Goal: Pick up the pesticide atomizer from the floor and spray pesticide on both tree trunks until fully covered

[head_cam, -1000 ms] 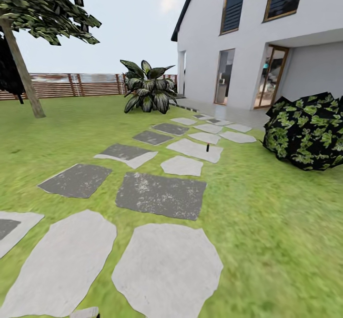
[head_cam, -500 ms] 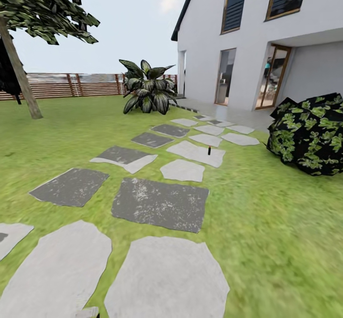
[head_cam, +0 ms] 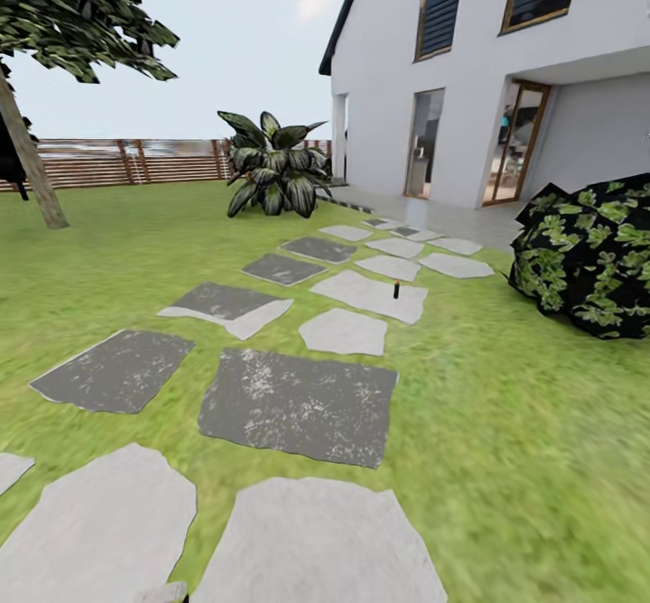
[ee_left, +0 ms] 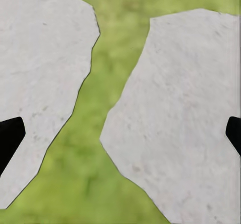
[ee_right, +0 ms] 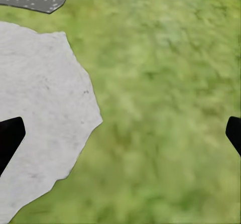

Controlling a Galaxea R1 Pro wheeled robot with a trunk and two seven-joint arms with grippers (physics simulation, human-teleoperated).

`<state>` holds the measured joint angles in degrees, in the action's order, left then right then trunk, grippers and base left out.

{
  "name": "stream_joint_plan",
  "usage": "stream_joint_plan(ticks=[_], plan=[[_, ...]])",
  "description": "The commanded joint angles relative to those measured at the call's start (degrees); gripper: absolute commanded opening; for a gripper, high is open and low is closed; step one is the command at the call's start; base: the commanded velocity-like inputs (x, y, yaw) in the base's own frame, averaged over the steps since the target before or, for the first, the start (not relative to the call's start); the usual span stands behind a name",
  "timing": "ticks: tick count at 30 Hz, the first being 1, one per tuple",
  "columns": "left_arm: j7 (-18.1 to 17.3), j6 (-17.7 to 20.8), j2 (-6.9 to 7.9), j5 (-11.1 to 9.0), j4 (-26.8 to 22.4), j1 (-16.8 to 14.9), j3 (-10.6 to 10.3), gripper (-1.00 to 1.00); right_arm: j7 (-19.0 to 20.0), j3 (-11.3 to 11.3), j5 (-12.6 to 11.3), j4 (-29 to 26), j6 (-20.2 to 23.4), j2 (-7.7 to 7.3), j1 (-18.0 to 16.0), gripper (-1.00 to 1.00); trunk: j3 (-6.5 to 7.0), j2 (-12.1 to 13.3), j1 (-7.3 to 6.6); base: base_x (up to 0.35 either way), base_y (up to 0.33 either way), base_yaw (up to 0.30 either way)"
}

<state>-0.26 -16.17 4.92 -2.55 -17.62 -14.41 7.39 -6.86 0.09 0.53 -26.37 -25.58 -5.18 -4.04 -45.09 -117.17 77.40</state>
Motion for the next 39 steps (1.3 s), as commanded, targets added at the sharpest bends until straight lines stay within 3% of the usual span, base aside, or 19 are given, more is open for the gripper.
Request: stream_joint_plan(ticks=[1, 20, 39], plan=[[0.0, 0.0, 0.0, 0.0, 0.01, 0.0, 0.0, 1.0, 0.0, 0.0, 0.0, 0.0, 0.0, 0.0, 0.0, 1.0, 0.0, 0.0, 0.0, 0.335, 0.0, -0.113], [0.0, 0.0, 0.0, 0.0, 0.04, 0.0, 0.0, 1.0, 0.0, 0.0, 0.0, 0.0, 0.0, 0.0, 0.0, 1.0, 0.0, 0.0, 0.0, 0.335, 0.0, -0.124], [0.0, 0.0, 0.0, 0.0, 0.02, 0.0, 0.0, 1.0, -0.05, 0.0, 0.0, 0.0, 0.0, 0.0, 0.0, 1.0, 0.0, 0.0, 0.0, 0.335, -0.057, -0.006]])
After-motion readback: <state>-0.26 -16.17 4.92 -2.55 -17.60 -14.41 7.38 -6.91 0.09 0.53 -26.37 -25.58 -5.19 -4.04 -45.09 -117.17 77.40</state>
